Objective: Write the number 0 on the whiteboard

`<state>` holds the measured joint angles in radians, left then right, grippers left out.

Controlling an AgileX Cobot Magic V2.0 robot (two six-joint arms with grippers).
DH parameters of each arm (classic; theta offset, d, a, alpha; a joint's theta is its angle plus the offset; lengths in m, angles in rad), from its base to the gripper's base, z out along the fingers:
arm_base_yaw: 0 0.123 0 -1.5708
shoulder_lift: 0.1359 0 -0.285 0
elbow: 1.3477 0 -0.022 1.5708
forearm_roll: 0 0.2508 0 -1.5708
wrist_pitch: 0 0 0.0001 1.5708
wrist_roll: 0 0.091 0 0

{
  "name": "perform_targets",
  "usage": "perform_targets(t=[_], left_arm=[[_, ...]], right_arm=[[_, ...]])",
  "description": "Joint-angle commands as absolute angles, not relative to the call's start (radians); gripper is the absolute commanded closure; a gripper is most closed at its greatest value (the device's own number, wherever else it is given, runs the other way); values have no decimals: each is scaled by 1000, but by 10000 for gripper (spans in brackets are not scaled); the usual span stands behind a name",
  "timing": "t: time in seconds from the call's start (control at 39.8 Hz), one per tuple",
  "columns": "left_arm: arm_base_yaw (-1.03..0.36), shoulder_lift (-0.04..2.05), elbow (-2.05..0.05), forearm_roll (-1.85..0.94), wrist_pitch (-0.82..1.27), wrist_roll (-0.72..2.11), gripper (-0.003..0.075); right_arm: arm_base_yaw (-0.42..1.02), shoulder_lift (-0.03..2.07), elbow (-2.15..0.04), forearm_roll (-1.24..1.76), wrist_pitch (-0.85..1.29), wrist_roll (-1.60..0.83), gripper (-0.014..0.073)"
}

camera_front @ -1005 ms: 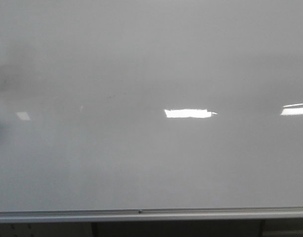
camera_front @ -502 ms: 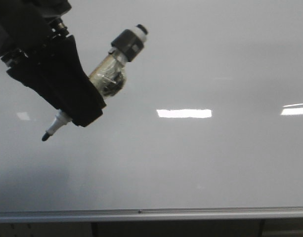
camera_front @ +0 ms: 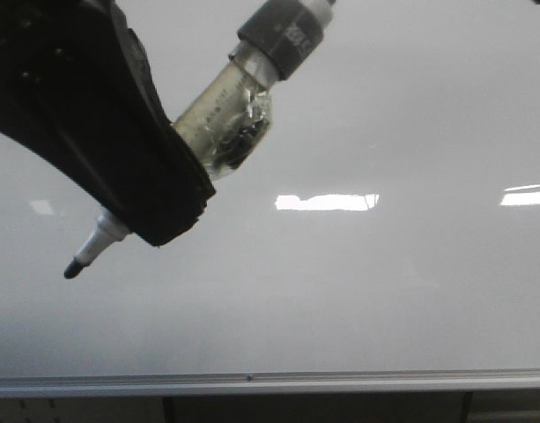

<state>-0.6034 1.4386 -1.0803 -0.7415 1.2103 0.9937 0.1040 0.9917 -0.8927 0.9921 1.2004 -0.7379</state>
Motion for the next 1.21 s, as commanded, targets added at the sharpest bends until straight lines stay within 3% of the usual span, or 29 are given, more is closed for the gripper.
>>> perform_targets(t=[0.0,0.45,0.73,1.03,1.18], left_arm=[[-611,1403,-1109,-808,1265,1001,739],[-611,1403,-1109,-808,1265,1001,739],[-611,1403,-1109,-808,1263,1001,739],[-611,1403,-1109,-808,1232,1022,739],[-611,1403,-1109,-808,1205,1022,710]], right_arm=[[121,1065,-941,1154,1282,-831,21],[365,1328,-1067,1161,1246,-854,52],[412,1376,-1068,1164,1249,-854,232],[412,1376,-1068,1165,1278,-854,670],[412,1376,-1068,1165,1279,-854,662]])
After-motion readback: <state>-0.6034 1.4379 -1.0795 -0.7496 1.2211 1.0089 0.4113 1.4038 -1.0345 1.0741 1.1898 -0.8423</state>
